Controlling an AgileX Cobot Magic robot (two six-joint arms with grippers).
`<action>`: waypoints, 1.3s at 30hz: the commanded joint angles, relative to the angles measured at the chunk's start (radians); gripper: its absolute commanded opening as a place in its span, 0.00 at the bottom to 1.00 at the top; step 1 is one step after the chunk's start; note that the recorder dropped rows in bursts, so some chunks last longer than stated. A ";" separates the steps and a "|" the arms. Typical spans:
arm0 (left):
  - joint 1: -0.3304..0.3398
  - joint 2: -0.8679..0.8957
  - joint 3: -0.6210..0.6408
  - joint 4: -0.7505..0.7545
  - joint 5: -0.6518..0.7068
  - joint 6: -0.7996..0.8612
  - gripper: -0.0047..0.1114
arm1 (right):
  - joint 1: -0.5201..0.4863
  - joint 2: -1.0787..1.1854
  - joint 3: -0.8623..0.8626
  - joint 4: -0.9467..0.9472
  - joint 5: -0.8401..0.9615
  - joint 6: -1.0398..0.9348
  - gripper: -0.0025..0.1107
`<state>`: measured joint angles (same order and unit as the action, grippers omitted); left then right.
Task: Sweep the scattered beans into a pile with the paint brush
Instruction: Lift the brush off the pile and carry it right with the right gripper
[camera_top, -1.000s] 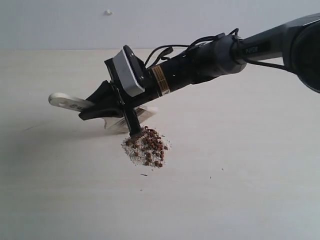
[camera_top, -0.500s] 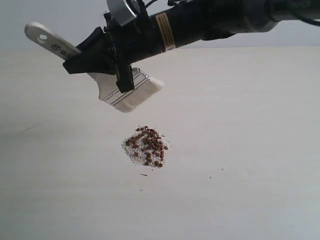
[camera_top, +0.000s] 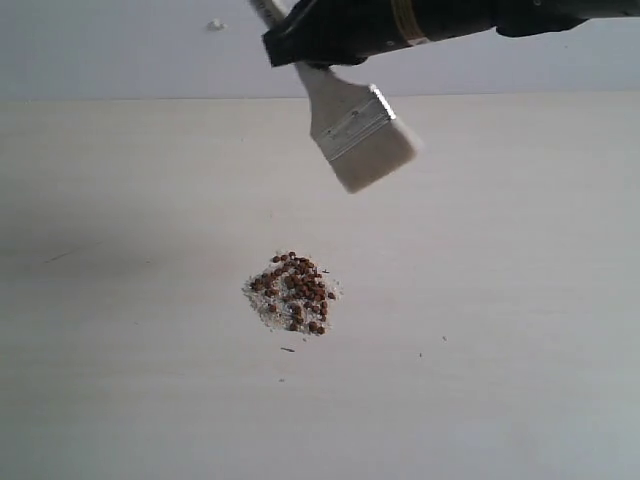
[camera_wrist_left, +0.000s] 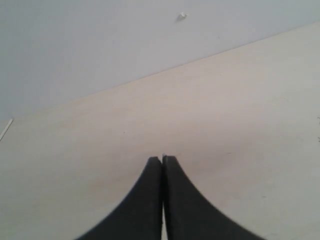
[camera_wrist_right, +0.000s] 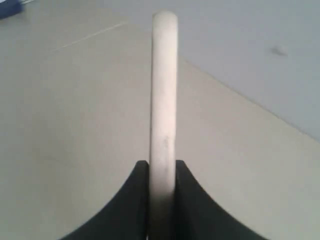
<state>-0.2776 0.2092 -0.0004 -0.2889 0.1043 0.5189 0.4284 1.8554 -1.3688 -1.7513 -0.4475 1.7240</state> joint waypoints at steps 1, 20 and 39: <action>0.001 -0.003 0.000 -0.003 -0.005 -0.002 0.04 | -0.061 -0.052 0.076 0.007 0.234 0.286 0.02; 0.001 -0.003 0.000 -0.003 -0.005 -0.002 0.04 | -0.198 -0.033 0.317 0.120 -0.069 0.407 0.02; 0.001 -0.003 0.000 -0.003 -0.005 -0.002 0.04 | -0.204 0.062 0.315 0.185 0.127 0.407 0.02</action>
<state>-0.2776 0.2092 -0.0004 -0.2889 0.1043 0.5189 0.2345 1.9086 -1.0556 -1.6030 -0.3403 2.1255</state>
